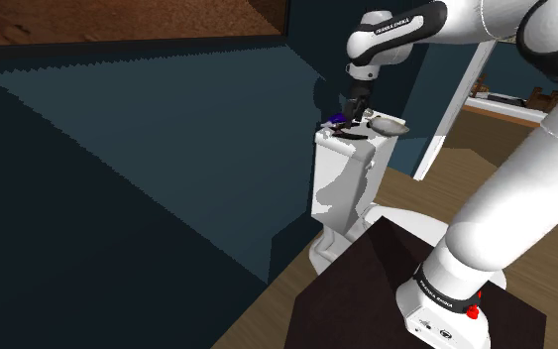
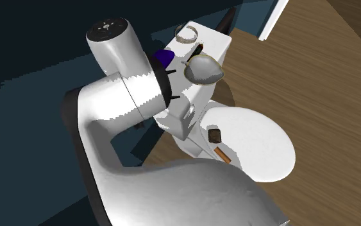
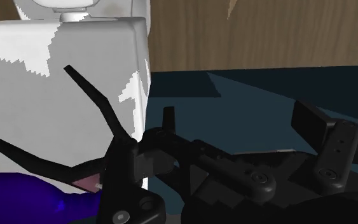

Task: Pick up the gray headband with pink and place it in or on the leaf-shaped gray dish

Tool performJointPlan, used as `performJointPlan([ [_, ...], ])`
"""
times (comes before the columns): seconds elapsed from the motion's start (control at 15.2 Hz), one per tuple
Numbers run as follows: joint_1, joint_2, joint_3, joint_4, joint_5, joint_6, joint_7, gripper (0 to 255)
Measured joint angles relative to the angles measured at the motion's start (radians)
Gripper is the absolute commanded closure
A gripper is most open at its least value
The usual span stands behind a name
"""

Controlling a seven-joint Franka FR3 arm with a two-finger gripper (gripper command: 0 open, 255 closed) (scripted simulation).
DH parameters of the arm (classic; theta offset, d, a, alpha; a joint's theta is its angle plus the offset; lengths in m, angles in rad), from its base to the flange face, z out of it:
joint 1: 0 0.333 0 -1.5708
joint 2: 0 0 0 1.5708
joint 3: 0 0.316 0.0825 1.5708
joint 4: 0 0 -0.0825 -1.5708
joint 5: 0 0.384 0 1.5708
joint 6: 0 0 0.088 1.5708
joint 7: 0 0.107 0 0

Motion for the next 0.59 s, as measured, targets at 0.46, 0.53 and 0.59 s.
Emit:
performJointPlan([
  [0.46, -0.043, 0.266, -0.038, 0.204, 0.07, 0.05, -0.149, 0],
  [0.53, -0.052, 0.311, -0.038, 0.244, 0.083, 0.053, -0.167, 0],
  [0.59, -0.063, 0.347, -0.04, 0.277, 0.093, 0.054, -0.189, 0],
])
